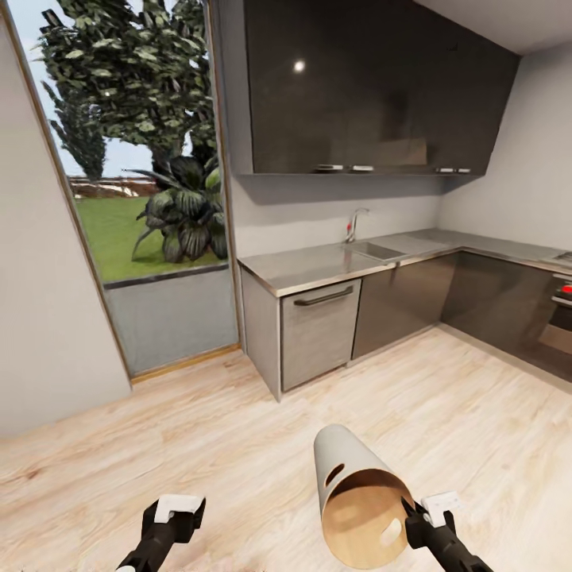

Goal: Put the three can of soda from the living room inside the tash can in the kitchen.

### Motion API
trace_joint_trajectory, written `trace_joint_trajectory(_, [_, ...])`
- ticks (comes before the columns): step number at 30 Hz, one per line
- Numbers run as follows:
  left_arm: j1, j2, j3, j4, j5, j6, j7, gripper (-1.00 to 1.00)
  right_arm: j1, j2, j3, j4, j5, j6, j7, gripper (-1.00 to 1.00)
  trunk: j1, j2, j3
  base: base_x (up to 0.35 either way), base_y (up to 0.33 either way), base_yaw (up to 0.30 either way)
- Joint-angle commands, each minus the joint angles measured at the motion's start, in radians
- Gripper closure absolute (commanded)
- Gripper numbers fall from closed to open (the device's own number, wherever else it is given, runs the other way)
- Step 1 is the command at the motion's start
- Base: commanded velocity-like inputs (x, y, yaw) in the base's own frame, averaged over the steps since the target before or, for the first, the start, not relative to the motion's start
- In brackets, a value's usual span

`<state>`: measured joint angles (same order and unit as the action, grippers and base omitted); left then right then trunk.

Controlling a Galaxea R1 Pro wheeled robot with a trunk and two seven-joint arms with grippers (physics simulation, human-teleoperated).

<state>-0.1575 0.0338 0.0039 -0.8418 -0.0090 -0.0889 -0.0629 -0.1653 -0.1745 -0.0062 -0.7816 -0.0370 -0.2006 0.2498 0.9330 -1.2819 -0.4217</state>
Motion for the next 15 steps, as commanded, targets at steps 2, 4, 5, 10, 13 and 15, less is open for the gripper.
trace_joint_trajectory(2, [0.0, 0.0, 0.0, 0.0, 0.002, 0.0, 0.0, -1.0, -0.001, 0.0, -0.003, -0.002, -0.008, 0.0, 0.006, 1.0, 0.0, 0.0, -0.001, 0.0, -0.279, 0.068])
trace_joint_trajectory(4, [0.0, 0.0, 0.001, 0.0, 0.001, 0.0, 0.0, -1.0, -0.001, 0.0, -0.004, -0.002, -0.008, 0.0, 0.006, 1.0, 0.0, 0.0, -0.001, 0.0, -0.28, 0.035])
trace_joint_trajectory(5, [0.0, 0.0, 0.001, -0.001, 0.002, -0.001, 0.0, -1.0, -0.001, 0.0, -0.004, -0.002, -0.009, 0.0, 0.006, 1.0, 0.0, 0.0, -0.001, 0.0, -0.28, 0.022])
trace_joint_trajectory(10, [0.001, 0.0, 0.001, -0.001, 0.002, -0.001, 0.0, -1.0, 0.0, 0.009, -0.003, -0.002, -0.009, 0.0, 0.005, 1.0, 0.0, 0.0, -0.004, 0.0, -0.28, 0.085])
trace_joint_trajectory(13, [0.001, 0.0, 0.001, -0.001, 0.002, -0.001, 0.0, -1.0, 0.0, 0.012, -0.003, -0.002, -0.009, 0.0, 0.005, 1.0, 0.0, 0.0, -0.007, 0.0, -0.28, 0.163])
trace_joint_trajectory(15, [0.001, 0.0, 0.001, -0.001, 0.002, -0.002, 0.0, -1.0, -0.001, 0.012, -0.003, -0.002, -0.009, 0.0, 0.005, 1.0, 0.0, 0.0, -0.009, 0.0, -0.28, 0.188])
